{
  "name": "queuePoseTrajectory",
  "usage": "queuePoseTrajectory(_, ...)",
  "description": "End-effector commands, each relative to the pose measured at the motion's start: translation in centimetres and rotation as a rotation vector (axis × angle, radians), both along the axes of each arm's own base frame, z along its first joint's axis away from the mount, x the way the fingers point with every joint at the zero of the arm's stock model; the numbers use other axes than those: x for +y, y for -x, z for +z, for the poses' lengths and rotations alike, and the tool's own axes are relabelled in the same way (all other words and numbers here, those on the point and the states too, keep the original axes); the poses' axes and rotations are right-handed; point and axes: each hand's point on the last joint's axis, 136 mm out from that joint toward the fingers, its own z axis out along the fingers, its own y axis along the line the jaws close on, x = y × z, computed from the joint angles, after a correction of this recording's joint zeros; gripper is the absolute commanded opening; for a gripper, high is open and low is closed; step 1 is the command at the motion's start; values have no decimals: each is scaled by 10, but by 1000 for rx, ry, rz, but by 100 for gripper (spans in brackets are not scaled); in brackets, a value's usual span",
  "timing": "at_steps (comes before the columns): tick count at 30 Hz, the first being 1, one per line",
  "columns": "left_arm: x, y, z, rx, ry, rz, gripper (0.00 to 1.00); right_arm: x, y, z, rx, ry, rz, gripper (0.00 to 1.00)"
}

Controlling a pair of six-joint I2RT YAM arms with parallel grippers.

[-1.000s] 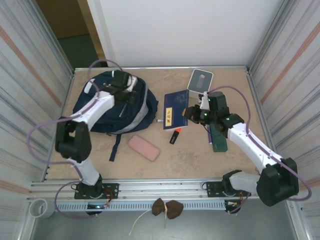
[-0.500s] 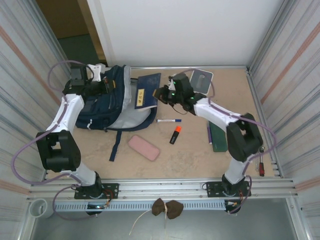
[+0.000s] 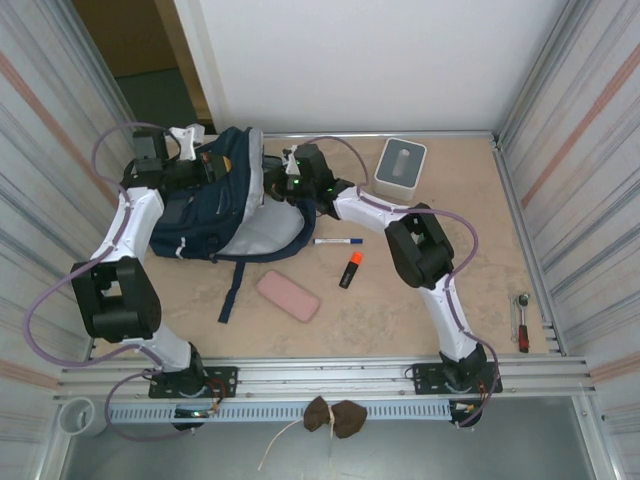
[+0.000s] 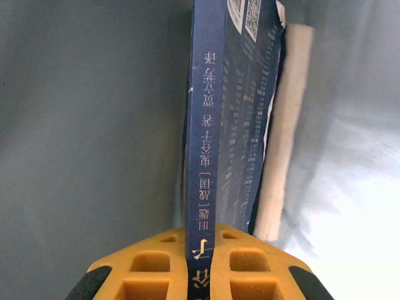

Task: Pack the student bag

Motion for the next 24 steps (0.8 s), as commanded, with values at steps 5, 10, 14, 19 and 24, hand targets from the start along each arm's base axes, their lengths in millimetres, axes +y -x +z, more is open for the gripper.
queuePoseTrajectory(5,-9,-4,55,-177,62,-74,0,42,-11,8,-38,-103,53,0)
queuePoseTrajectory(10,-10,-5,56,-174,80,-75,0,69,-14,-23,-6,-68,57,1)
queuePoseTrajectory(14,-10,-7,58,-174,90,-67,0,79,-9,-52,46,1,76,17)
queuePoseTrajectory(19,-8,-10,55,-153,98,-46,0,55,-2,-34,-24,82,127,39)
queuePoseTrajectory(24,-4,-14,48,-132,88,-22,0,10,13,17,-130,92,148,50)
